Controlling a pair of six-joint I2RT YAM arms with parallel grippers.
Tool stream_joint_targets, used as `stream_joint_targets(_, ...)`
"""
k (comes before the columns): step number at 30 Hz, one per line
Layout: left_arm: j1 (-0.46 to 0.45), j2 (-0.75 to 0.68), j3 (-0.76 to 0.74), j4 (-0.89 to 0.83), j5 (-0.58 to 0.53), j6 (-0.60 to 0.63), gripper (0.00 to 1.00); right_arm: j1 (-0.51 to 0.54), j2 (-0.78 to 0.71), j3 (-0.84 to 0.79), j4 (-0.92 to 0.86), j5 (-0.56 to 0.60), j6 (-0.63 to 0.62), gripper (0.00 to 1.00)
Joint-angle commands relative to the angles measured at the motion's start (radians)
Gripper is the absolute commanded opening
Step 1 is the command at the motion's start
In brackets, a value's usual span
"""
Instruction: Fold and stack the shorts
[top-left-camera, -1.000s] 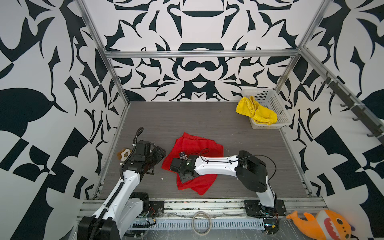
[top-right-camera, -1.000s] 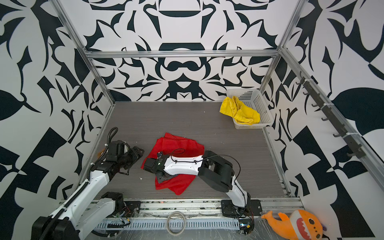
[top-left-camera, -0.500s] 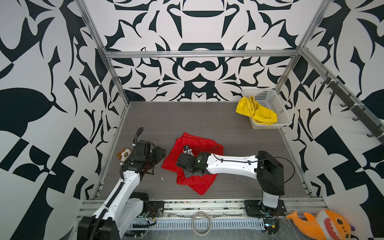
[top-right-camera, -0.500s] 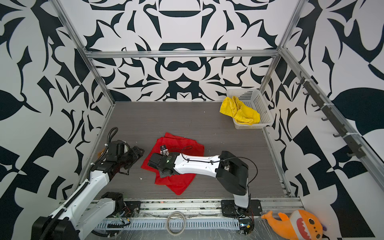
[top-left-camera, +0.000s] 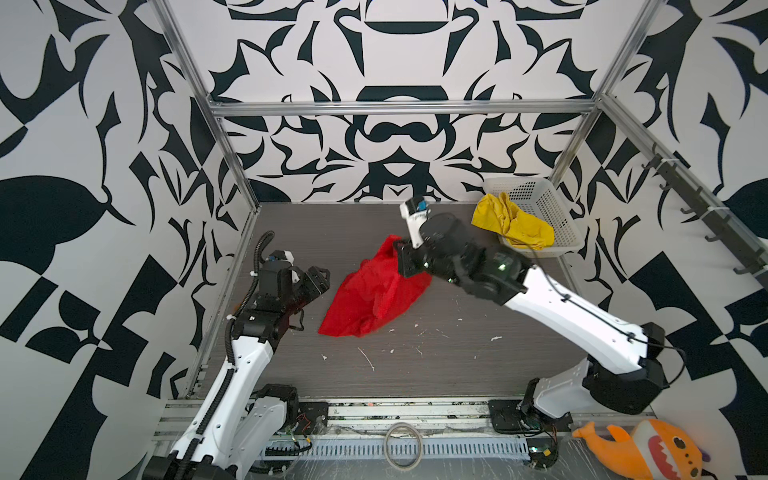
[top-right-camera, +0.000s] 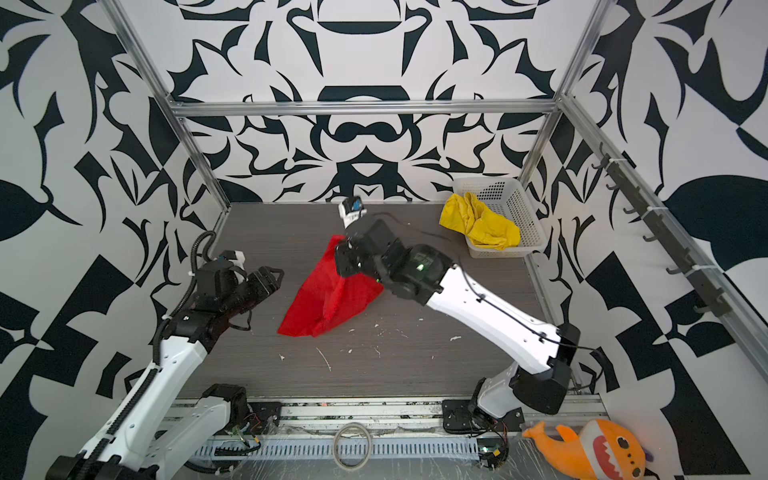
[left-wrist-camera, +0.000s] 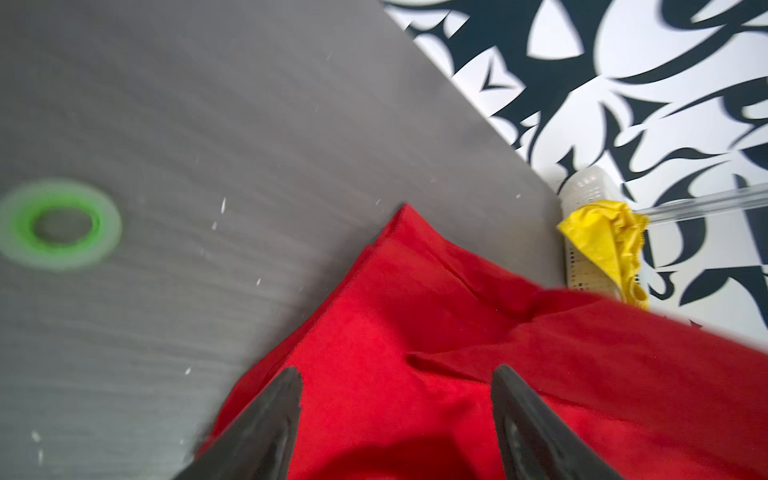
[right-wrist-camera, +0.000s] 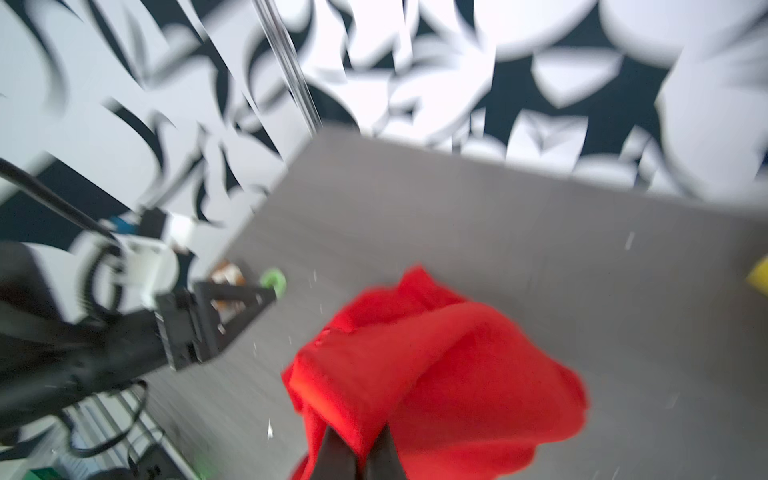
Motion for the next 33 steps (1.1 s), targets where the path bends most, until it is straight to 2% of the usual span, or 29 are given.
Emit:
stream_joint_targets(1,0.002,0.017,0.099,-0.072,-0.027,0.083,0.76,0.009,0.018,0.225,0.008,-0.156,-0.23,0.0)
stream_joint_targets(4,0.002,0.037,0.164,-0.089,-0.032,0.113,0.76,0.009,0.07,0.386,0.003,-0.257,-0.285,0.0)
stream_joint_targets(6,0.002,0.046,0.189,-0.091,-0.031,0.126,0.75,0.008,0.085,0.435,0.022,-0.276,-0.288,0.0)
stream_joint_targets(9,0.002,0.05,0.197,-0.085,-0.03,0.147,0.75,-0.024,0.098,0.442,0.029,-0.196,-0.272,0.0)
stream_joint_targets(12,0.002,0.051,0.177,-0.083,-0.042,0.148,0.75,-0.139,0.092,0.344,0.014,-0.134,-0.189,0.0)
stream_joint_targets(15,0.002,0.057,0.147,-0.081,-0.045,0.142,0.75,-0.301,0.07,0.149,0.02,-0.143,-0.079,0.0)
stream_joint_targets(17,0.002,0.062,0.129,-0.081,-0.046,0.138,0.75,-0.39,0.066,0.017,0.029,-0.142,-0.053,0.0)
stream_joint_targets(18,0.002,0.065,0.122,-0.083,-0.048,0.138,0.75,-0.433,0.068,-0.041,0.023,-0.132,-0.039,0.05)
stream_joint_targets(20,0.002,0.072,0.111,-0.092,-0.056,0.142,0.75,-0.496,0.079,-0.119,-0.001,-0.109,-0.033,0.32)
stream_joint_targets(21,0.002,0.077,0.109,-0.099,-0.063,0.146,0.76,-0.517,0.085,-0.151,-0.019,-0.089,-0.053,0.41)
stream_joint_targets(22,0.002,0.085,0.109,-0.112,-0.064,0.151,0.76,-0.521,0.087,-0.169,-0.041,-0.06,-0.083,0.47)
stream_joint_targets(25,0.002,0.105,0.11,-0.141,-0.05,0.167,0.76,-0.518,0.069,-0.186,-0.112,0.032,-0.172,0.57)
stream_joint_targets(28,0.002,0.117,0.093,-0.156,-0.01,0.166,0.76,-0.508,0.014,-0.206,-0.172,-0.002,-0.166,0.83)
stream_joint_targets(30,0.002,0.126,0.074,-0.164,0.024,0.157,0.76,-0.479,-0.035,-0.259,-0.186,-0.026,-0.173,0.88)
stream_joint_targets(33,0.002,0.134,0.033,-0.165,0.071,0.111,0.76,-0.376,-0.104,-0.379,-0.15,-0.099,-0.184,0.88)
